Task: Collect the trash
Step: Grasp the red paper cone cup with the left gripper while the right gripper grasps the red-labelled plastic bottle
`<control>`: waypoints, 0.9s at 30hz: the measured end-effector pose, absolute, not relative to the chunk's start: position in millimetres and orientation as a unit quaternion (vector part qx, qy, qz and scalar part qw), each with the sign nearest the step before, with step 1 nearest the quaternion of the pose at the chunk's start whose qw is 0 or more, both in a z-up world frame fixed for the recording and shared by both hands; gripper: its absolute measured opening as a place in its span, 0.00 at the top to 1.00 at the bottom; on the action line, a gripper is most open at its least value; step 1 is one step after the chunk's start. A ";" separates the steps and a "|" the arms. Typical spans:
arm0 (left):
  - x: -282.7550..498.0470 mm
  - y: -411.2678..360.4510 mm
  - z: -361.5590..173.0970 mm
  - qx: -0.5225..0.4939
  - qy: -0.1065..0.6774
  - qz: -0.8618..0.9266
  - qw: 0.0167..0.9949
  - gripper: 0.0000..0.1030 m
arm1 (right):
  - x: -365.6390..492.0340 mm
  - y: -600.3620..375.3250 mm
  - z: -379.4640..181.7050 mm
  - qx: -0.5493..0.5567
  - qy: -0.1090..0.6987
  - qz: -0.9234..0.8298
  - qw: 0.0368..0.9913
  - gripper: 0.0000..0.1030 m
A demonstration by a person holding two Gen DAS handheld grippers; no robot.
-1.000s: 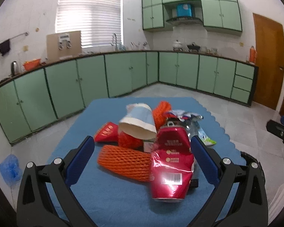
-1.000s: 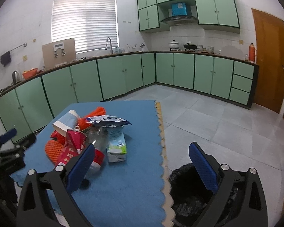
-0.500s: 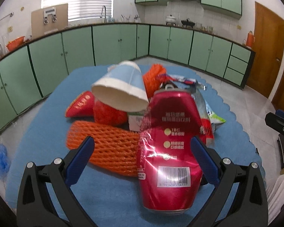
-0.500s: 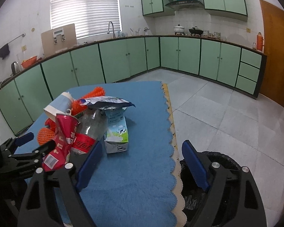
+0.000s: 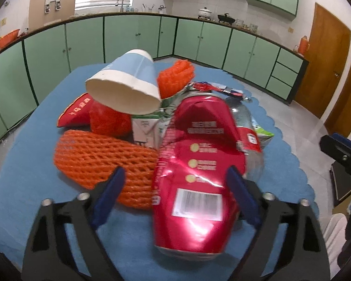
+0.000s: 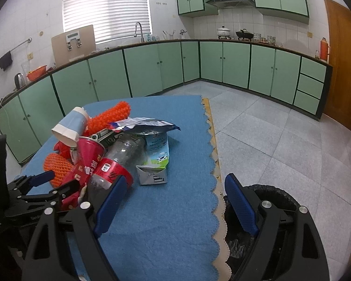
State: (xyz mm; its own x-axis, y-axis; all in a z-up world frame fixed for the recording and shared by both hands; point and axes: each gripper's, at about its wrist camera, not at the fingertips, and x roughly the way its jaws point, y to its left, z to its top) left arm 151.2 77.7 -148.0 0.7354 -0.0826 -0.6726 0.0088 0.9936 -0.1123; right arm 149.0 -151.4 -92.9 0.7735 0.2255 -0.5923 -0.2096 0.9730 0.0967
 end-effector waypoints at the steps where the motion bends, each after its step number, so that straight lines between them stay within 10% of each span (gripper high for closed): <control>1: 150.5 76.4 -147.9 -0.051 0.363 -0.026 0.930 0.25 | 149.2 -151.1 -93.0 0.013 0.316 0.116 0.941 0.18; 27: 157.6 43.9 -145.4 -0.005 0.346 -0.008 0.938 0.18 | 147.4 -160.3 -96.6 0.020 0.320 0.113 0.941 0.18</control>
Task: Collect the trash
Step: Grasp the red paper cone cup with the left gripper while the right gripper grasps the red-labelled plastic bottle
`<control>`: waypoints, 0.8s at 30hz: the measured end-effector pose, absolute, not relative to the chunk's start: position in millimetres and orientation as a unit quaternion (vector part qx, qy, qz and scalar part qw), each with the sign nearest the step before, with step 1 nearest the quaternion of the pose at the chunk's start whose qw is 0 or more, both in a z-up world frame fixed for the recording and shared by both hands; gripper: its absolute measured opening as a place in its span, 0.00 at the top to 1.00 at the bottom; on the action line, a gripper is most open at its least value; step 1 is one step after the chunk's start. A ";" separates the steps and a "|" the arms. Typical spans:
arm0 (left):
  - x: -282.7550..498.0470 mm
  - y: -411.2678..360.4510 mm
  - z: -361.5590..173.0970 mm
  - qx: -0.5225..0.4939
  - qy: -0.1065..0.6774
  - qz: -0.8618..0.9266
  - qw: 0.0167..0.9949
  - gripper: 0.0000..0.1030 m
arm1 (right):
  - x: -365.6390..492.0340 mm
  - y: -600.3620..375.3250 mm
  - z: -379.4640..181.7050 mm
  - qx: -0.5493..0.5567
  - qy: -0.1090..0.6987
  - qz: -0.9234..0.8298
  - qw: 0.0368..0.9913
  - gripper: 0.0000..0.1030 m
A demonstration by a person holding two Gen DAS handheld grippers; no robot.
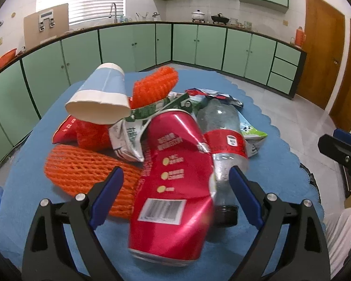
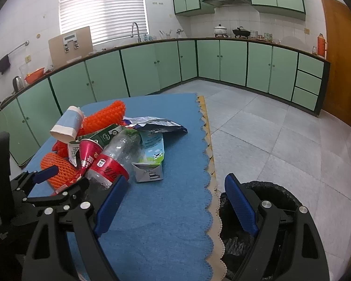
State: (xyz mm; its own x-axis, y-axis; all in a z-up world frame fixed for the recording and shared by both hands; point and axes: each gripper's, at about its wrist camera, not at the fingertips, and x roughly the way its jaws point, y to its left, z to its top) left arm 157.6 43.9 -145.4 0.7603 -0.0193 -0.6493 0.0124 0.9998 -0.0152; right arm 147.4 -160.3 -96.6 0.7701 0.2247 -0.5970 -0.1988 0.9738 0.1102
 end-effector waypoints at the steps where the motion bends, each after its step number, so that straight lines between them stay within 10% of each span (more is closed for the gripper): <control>1: 158.0 47.0 -144.7 -0.006 0.346 -0.005 0.938 0.21 | 147.4 -159.2 -96.9 0.020 0.320 0.114 0.940 0.18; 13: 152.3 74.8 -127.7 0.012 0.316 0.052 0.947 0.25 | 144.8 -148.5 -98.6 0.013 0.322 0.126 0.938 0.18; 24: 161.6 100.4 -142.0 -0.041 0.335 0.041 0.940 0.53 | 147.1 -141.8 -100.9 0.012 0.326 0.130 0.936 0.18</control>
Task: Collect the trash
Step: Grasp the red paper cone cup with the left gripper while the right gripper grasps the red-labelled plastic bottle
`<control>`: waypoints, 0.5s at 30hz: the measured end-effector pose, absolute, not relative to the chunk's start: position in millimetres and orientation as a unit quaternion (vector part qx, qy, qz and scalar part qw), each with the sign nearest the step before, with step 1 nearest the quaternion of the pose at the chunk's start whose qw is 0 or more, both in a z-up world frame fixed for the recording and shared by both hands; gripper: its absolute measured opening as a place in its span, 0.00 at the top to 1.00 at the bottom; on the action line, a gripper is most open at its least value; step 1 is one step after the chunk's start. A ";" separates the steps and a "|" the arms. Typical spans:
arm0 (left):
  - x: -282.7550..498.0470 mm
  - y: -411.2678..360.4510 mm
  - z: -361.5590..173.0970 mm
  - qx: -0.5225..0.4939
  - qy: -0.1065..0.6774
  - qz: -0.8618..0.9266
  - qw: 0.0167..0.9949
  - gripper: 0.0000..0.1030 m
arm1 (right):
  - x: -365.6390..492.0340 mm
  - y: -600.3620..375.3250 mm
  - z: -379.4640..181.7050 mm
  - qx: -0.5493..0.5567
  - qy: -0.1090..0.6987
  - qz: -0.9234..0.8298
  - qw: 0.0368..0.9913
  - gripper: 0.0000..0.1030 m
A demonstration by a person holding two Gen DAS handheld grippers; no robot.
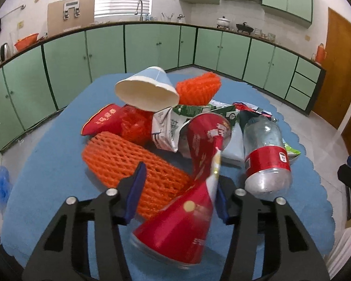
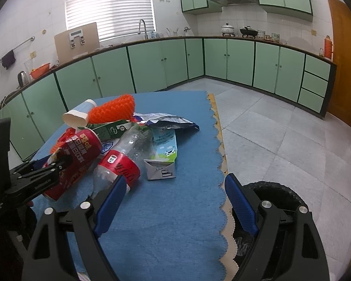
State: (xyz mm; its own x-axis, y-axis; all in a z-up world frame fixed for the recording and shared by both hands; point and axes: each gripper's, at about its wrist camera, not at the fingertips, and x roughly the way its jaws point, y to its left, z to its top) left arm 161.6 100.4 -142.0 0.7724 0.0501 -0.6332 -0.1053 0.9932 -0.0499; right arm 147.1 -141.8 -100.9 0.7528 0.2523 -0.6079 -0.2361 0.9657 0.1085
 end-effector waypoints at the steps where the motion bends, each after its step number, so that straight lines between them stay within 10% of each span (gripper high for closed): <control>1: 161.5 98.3 -141.0 -0.039 0.332 0.037 0.942 0.55 | 147.5 -140.2 -101.6 0.012 0.328 0.132 0.935 0.18; 5: 162.6 85.9 -138.1 -0.028 0.322 0.007 0.946 0.74 | 147.3 -132.9 -101.5 0.011 0.330 0.139 0.934 0.21; 15: 169.3 66.6 -151.7 -0.012 0.326 -0.010 0.945 0.82 | 146.5 -133.6 -102.2 0.020 0.329 0.134 0.935 0.28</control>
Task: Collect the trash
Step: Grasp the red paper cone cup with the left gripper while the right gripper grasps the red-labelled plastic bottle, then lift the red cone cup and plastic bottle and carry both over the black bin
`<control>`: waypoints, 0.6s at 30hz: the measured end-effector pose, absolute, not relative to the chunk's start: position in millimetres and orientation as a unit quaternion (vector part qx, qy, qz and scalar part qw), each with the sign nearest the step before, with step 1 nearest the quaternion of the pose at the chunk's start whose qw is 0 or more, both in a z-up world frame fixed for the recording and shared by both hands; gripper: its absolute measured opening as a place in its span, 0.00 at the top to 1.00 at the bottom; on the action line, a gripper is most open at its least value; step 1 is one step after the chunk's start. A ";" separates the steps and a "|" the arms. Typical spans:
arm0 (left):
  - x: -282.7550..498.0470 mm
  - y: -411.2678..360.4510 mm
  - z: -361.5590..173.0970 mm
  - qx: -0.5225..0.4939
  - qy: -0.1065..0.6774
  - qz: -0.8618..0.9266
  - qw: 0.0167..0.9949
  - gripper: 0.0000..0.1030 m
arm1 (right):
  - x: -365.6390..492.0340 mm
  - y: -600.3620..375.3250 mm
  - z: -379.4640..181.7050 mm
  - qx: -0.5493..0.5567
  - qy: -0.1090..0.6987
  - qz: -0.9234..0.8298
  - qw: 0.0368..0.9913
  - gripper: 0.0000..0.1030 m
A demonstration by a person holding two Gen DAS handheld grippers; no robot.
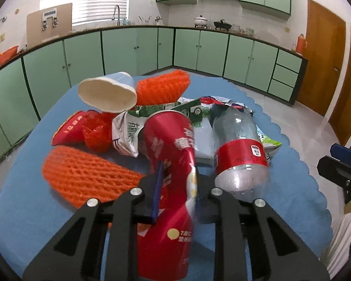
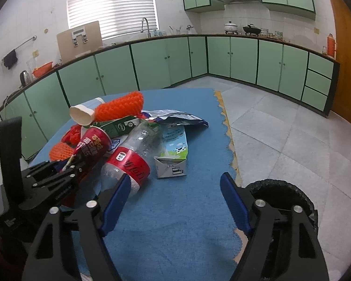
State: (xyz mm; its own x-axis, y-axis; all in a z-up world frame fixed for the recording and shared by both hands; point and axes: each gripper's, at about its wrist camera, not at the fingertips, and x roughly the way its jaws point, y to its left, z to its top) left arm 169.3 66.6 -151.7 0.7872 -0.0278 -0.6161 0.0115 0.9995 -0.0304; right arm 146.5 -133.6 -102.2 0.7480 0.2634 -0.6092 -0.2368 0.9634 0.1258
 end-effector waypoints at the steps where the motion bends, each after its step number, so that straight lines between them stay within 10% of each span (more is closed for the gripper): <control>1: 168.4 65.8 -150.8 -0.009 0.324 -0.009 0.946 0.82 | 146.8 -134.5 -102.0 0.022 0.328 0.133 0.935 0.30; 11: 144.5 73.3 -121.1 -0.035 0.294 -0.023 0.955 0.91 | 140.8 -126.5 -97.0 0.019 0.304 0.123 0.944 0.70; 18: 118.8 86.4 -108.3 -0.050 0.306 -0.020 0.950 0.92 | 137.5 -108.6 -95.1 0.023 0.295 0.137 0.945 0.61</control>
